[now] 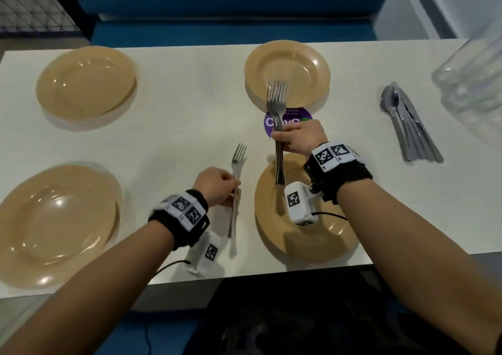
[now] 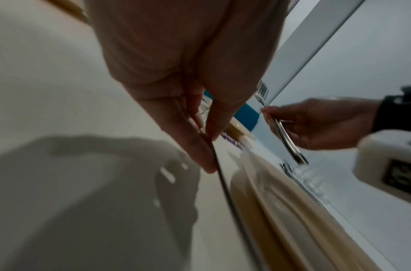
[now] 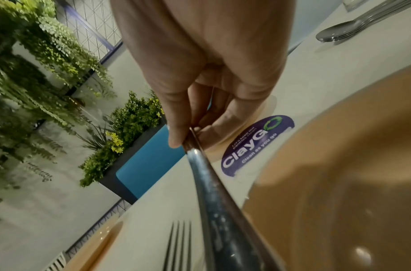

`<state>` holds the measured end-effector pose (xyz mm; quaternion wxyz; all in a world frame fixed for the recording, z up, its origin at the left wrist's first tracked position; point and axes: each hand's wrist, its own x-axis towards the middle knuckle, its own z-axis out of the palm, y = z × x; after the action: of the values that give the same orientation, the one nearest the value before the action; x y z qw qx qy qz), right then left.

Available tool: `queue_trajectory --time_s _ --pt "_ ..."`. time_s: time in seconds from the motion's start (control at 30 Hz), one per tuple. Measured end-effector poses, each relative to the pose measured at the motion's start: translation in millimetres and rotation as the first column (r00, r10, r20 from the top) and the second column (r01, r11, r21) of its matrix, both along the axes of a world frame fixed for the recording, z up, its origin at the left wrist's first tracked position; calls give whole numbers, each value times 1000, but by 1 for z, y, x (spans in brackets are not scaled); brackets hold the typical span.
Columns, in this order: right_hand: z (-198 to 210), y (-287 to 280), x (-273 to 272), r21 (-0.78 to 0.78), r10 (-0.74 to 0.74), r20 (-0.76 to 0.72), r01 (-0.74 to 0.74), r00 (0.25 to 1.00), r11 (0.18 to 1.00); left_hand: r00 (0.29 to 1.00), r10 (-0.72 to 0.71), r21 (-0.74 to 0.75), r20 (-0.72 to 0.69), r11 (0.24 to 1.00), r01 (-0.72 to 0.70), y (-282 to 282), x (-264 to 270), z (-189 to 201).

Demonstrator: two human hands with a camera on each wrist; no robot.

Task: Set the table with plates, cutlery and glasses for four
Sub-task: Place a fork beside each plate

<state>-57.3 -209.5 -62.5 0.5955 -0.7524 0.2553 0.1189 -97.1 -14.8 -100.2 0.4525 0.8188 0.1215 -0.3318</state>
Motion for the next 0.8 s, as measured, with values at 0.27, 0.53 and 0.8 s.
queue_trajectory --time_s 0.27,0.53,0.8 --pt "-7 4 -14 -80 55 -74 -61 996 995 1000 -7 54 12 999 6 -4 -36 -18" --pt "-5 0 -30 -88 98 -69 -104 993 991 996 72 94 49 993 -76 -6 -44 -16" --pt "-4 -4 -36 -86 93 -55 -97 994 992 996 63 82 63 994 -68 -14 -51 -14"
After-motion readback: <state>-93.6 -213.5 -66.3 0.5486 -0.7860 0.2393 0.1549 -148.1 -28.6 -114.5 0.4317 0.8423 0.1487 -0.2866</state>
